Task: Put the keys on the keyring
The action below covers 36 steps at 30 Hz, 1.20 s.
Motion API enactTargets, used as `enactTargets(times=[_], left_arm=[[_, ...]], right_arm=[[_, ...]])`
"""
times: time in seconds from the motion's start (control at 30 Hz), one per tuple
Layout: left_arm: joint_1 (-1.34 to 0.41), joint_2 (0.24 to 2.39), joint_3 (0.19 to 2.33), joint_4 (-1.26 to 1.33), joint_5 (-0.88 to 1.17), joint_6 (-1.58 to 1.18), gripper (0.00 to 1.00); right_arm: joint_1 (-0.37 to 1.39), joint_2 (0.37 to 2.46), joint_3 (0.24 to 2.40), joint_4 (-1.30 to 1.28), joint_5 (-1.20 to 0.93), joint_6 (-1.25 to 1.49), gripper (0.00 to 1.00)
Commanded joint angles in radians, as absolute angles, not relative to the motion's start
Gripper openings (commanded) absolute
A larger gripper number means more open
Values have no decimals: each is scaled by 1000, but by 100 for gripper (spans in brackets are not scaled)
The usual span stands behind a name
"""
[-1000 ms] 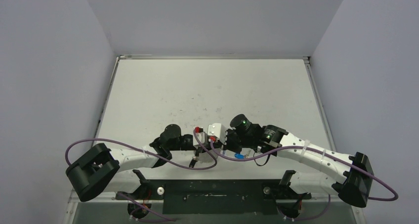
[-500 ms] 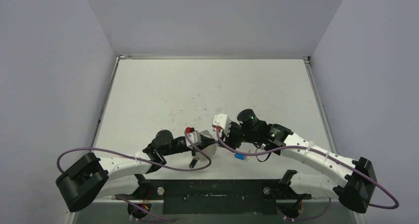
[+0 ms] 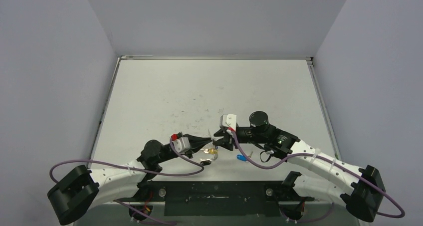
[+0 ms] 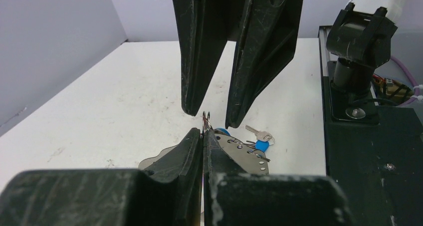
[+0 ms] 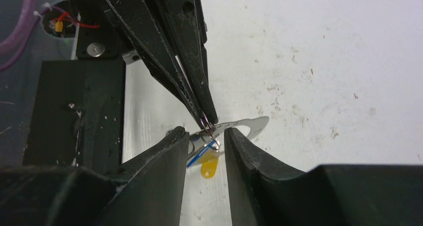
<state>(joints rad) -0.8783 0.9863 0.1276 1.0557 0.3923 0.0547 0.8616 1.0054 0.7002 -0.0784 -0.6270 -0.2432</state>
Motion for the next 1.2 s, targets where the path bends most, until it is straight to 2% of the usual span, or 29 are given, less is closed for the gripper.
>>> enactTargets(times=[0.0,0.3,0.37,0.57,0.63,1.0,1.17], left_arm=[[-884,945,132,1158,383,38,0],[-884,902,123,1130,386,34,0],[-884,893,123,1125,386,37,0],[-884,867,127,1096,387,47,0],[-884,863,127,1092,388,48,0],[-884,856,132,1079,400,48,0],[-884,854,133,1077,402,49,0]], right_arm=[[862,1016,680,139,-712,-206,31],[859,1046,673,150,-729,-226,16],[855,1036,664,145,-730,-230,17],[837,999,647,125,-749,-252,30],[831,990,640,130,-754,-253,31],[744,981,577,361,-872,-120,29],[729,994,574,380,-900,-114,28]])
